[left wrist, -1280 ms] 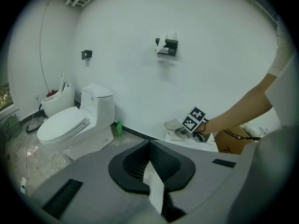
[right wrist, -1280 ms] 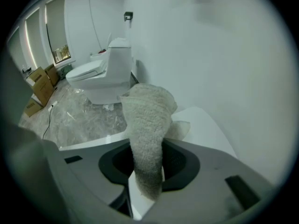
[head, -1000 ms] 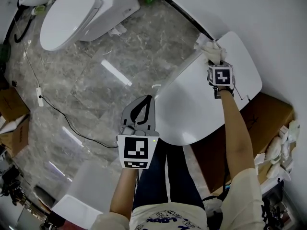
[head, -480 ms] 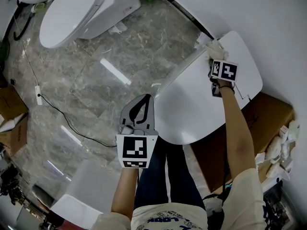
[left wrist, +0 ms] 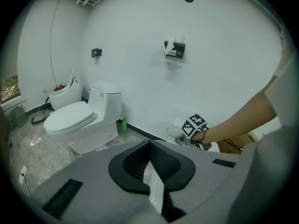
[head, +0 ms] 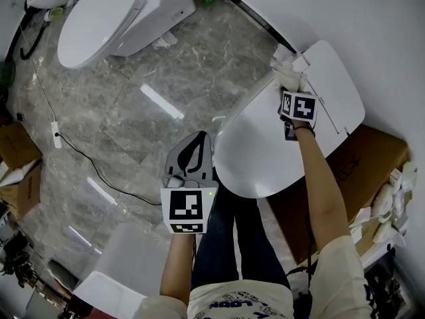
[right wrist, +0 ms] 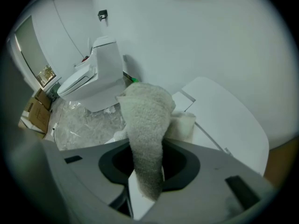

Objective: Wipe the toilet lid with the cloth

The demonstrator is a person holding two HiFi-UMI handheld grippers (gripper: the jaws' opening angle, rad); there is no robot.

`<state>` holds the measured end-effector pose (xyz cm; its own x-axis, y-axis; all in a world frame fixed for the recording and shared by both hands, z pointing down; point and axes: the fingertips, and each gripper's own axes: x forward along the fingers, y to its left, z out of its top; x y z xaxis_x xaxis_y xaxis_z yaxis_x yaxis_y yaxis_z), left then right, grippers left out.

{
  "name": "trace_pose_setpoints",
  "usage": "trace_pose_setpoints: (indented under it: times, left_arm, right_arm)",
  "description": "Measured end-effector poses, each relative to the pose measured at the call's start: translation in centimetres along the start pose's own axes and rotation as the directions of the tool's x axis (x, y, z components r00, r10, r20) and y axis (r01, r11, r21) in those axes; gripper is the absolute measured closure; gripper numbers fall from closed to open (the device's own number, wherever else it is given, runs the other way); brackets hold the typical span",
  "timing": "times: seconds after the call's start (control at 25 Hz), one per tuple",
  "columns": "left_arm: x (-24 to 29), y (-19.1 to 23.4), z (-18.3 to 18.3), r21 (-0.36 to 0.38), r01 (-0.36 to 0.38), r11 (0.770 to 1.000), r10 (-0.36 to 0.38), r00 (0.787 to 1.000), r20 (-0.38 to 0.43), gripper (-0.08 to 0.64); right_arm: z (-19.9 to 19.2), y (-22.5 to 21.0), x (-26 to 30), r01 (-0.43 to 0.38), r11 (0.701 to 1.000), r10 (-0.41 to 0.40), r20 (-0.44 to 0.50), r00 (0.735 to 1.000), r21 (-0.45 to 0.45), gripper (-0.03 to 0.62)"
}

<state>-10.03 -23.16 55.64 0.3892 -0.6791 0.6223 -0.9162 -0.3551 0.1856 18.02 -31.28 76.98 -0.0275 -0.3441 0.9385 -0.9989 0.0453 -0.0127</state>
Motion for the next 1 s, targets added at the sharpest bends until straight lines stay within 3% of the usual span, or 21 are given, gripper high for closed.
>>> trace_pose_setpoints:
  times: [0.4, 1.0]
  left_arm:
    - [-1.8, 0.3, -1.2, -0.019, -0.022, 1.000, 0.022, 1.000, 0.006, 0.557]
    - [-5.6, 1.0, -2.8, -0.045, -0.069, 0.997, 0.070, 0.997, 0.027, 0.557]
  right_arm:
    - [-3.0, 4.4, -0.8, -0.027, 0.999, 0.028, 0.020, 0.999, -0.026, 0.479]
    - [-9.3, 11.9, -2.4, -0.109, 0.981, 0.112, 0.009, 0.994, -0.162, 0.479]
